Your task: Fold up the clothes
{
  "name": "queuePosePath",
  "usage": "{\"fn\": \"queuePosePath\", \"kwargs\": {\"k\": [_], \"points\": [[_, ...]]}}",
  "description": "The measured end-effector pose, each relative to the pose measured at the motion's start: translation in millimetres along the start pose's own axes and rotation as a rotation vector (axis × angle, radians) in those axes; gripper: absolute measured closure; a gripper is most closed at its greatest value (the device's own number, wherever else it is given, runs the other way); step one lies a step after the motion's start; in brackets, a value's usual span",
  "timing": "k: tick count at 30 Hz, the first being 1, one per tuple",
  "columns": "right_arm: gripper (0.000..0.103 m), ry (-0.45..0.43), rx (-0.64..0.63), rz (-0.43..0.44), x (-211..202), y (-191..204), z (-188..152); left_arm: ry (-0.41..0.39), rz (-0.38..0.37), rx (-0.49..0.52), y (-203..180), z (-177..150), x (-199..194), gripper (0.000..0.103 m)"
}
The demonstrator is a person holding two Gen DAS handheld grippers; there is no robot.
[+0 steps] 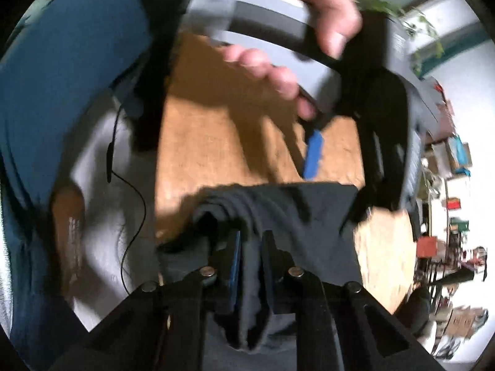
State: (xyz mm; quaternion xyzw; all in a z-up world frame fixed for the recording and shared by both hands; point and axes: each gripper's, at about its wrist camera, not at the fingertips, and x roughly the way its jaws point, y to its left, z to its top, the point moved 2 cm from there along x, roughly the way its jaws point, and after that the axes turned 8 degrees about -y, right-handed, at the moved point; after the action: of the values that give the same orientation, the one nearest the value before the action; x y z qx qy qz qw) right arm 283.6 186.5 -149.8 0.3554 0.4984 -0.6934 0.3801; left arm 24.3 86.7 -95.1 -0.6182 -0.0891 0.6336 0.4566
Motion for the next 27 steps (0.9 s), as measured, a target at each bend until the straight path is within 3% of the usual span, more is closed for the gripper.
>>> {"fn": "queuePosePath", "kwargs": {"k": [10,14,16,18,21,23,27], "points": [[0.099,0.081,-0.007,0.045,18.6,9.7,-5.0,0.034,-0.093,-0.117,16.6,5.6,-3.9,0.020],[0.099,0.073,-0.082,0.052,10.1,23.0,-8.9,0.033,-0.123,-0.140,21.5,5.3,-4.6,0.020],[0.093,0.087,-0.131,0.061,13.7,29.7,-16.8,0.031,-0.127,-0.144,22.8,4.8,-5.9,0.020],[0.080,0.051,-0.116,0.088,4.8,27.0,-16.6,0.030,-0.131,-0.148,23.7,4.3,-6.6,0.020],[0.076,-0.011,-0.051,0.117,-6.1,11.8,-12.1,0.034,-0.129,-0.153,24.1,4.7,-6.0,0.020],[0.076,-0.034,0.001,0.058,-9.1,-4.9,-6.3,0.037,-0.130,-0.158,24.7,5.1,-5.8,0.020],[0.077,0.016,-0.004,-0.026,13.3,-6.2,-11.8,0.041,-0.134,-0.168,26.0,6.0,-5.7,0.020]]}}
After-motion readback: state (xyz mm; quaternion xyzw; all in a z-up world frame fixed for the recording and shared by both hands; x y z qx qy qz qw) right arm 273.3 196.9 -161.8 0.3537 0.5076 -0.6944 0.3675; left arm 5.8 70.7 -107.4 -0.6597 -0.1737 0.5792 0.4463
